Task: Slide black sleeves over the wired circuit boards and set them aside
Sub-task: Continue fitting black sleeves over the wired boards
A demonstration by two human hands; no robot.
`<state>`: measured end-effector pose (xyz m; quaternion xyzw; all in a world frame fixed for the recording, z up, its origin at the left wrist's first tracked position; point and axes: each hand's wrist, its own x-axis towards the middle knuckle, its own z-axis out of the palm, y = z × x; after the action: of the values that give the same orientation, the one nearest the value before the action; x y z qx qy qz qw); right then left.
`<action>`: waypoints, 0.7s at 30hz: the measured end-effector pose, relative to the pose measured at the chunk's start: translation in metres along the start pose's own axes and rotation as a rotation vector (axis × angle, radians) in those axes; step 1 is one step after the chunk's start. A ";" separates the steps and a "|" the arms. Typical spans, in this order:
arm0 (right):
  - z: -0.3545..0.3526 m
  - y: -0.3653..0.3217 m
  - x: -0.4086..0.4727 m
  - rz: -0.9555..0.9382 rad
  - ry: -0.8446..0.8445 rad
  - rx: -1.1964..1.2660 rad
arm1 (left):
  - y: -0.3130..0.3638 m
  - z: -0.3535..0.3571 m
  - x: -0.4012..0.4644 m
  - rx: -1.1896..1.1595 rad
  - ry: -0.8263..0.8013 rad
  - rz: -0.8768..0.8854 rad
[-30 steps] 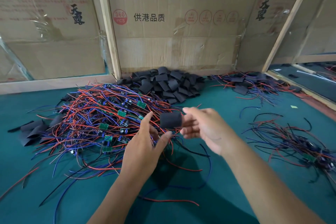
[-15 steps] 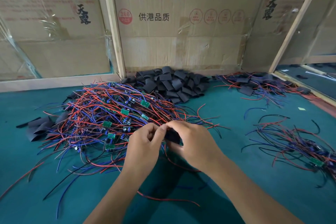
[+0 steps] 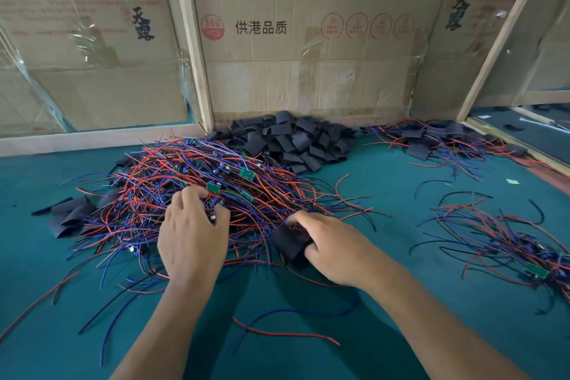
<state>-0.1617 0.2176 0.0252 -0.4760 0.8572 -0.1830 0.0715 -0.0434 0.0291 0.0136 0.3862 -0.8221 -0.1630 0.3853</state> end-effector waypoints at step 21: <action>0.016 -0.003 0.004 0.017 0.133 -0.039 | 0.002 0.008 -0.002 0.185 -0.150 0.115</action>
<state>-0.1567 0.2093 0.0113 -0.4570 0.8674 -0.1967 0.0066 -0.0495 0.0311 0.0084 0.3591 -0.8808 -0.0928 0.2942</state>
